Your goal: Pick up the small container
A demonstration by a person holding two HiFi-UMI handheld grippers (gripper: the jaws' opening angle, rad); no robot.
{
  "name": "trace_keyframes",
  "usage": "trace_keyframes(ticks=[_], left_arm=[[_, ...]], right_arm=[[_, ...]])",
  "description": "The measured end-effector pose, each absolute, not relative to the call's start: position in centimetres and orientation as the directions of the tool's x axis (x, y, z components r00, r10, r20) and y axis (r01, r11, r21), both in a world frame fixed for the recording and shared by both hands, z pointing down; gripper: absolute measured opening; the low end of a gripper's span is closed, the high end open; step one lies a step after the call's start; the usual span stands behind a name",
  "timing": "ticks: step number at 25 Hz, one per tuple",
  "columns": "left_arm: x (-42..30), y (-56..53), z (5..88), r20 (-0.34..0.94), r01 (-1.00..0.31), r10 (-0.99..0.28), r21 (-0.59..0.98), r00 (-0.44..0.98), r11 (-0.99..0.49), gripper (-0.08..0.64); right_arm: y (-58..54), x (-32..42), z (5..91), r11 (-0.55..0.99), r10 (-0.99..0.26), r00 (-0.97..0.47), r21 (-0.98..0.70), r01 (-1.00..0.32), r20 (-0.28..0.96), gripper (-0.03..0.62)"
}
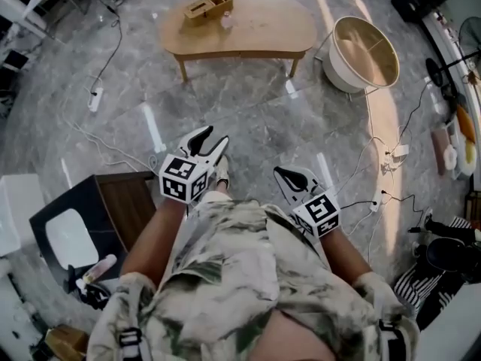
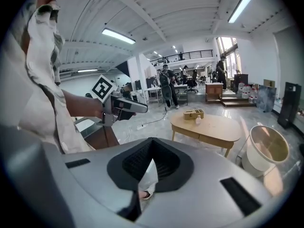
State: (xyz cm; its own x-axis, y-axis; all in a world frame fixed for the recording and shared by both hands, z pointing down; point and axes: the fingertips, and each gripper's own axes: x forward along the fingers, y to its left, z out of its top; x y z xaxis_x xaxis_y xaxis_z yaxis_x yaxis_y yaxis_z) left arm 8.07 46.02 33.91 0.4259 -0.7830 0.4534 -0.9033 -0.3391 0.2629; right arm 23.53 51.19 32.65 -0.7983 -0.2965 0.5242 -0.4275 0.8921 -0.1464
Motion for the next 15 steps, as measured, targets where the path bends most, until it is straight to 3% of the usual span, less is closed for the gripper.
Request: trace_keyframes(ticks=[15], left_arm=[[-4.8, 34.1, 35.9, 0.456, -0.873, -0.745, 0.25, 0.488, -0.419, 0.189]], right_arm=[[38.9, 9.1, 32.5, 0.855, -0.358, -0.762, -0.139, -0.5, 0.54, 0.02]])
